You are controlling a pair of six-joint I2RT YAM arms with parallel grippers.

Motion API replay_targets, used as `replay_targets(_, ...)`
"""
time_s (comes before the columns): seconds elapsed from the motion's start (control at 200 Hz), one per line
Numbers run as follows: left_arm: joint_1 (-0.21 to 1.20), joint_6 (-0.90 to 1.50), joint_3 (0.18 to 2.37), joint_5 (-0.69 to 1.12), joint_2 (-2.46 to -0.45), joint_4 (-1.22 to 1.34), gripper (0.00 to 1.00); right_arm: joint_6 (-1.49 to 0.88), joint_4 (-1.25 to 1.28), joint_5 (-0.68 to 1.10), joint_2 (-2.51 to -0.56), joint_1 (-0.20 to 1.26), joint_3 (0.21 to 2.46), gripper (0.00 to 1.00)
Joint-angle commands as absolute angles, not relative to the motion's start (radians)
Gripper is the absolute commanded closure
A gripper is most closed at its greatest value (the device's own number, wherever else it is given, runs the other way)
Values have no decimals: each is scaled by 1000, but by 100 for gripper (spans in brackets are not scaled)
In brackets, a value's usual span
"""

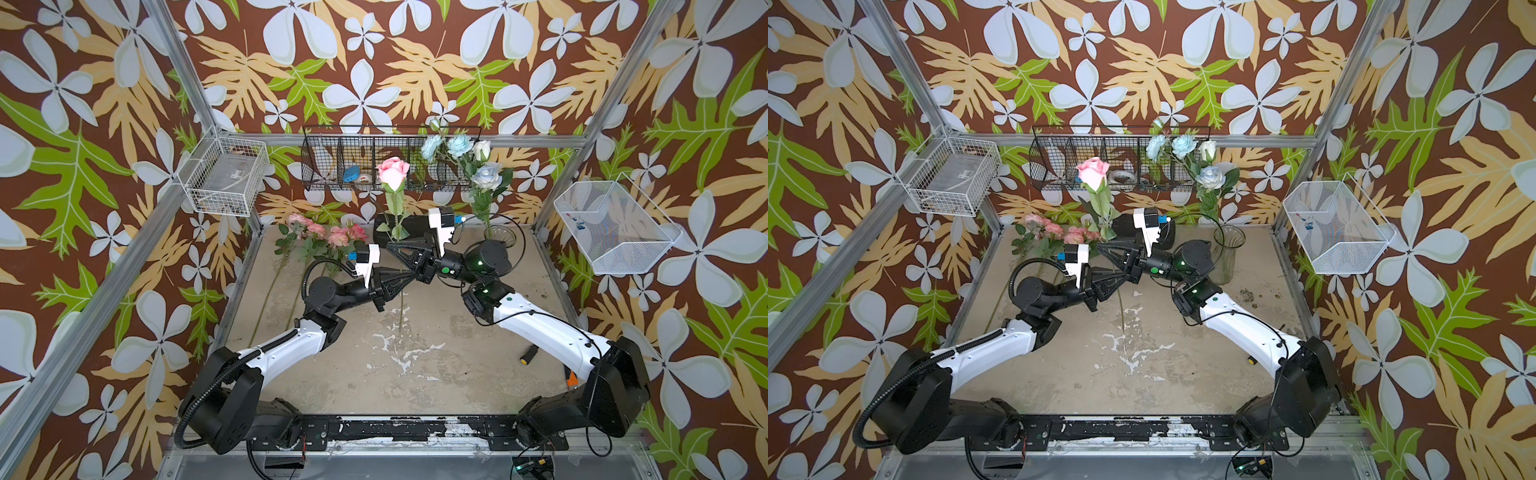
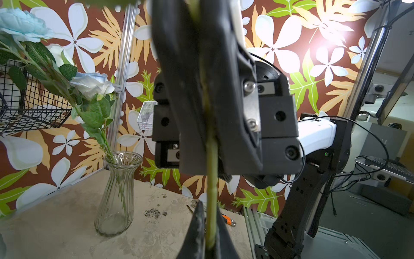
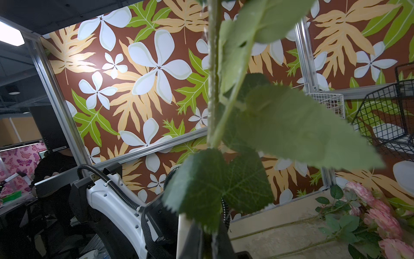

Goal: Pick out pink flowers from the vase
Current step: Place the flower at the center of the board.

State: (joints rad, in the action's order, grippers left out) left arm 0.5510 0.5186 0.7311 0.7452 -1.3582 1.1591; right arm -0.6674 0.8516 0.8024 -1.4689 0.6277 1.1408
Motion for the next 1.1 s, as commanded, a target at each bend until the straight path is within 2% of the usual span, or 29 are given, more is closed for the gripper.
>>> replay_targets(0.0,548,497,719,684,-1337,1130,100,-650,853,814,-1464,630,1141,82)
replay_targets(0.05,547,472,711,661,-1316,1081,100,-642,839,807,-1459,629,1143,49)
replay_targets(0.085,548,449,709,639,-1299,1030,100,-630,823,796,-1453,630,1143,32)
replay_targets(0.15,546,398,715,596,-1263,885,100,-593,761,726,-1420,630,1132,12)
replay_targets(0.195,545,354,718,553,-1235,770,100,-565,732,673,-1389,630,1113,4)
replay_targets(0.255,539,331,712,468,-1197,635,100,-521,709,615,-1343,630,1072,0)
replay_targets(0.375,486,337,663,416,-1123,505,100,-478,722,508,-1242,630,929,0)
replay_targets(0.511,445,283,703,239,-1117,233,100,-460,765,383,-1125,630,718,0)
replay_targets(0.646,416,246,814,102,-1273,-5,100,-396,790,219,-1010,630,554,0)
replay_targets(0.751,407,235,868,22,-1401,-70,100,-331,815,146,-973,629,478,0)
replay_targets(0.961,368,173,1081,-113,-1644,-246,100,-262,890,144,-992,630,396,0)
replay_targets(1.096,358,137,1232,-133,-1804,-351,100,-270,906,151,-1015,629,388,0)
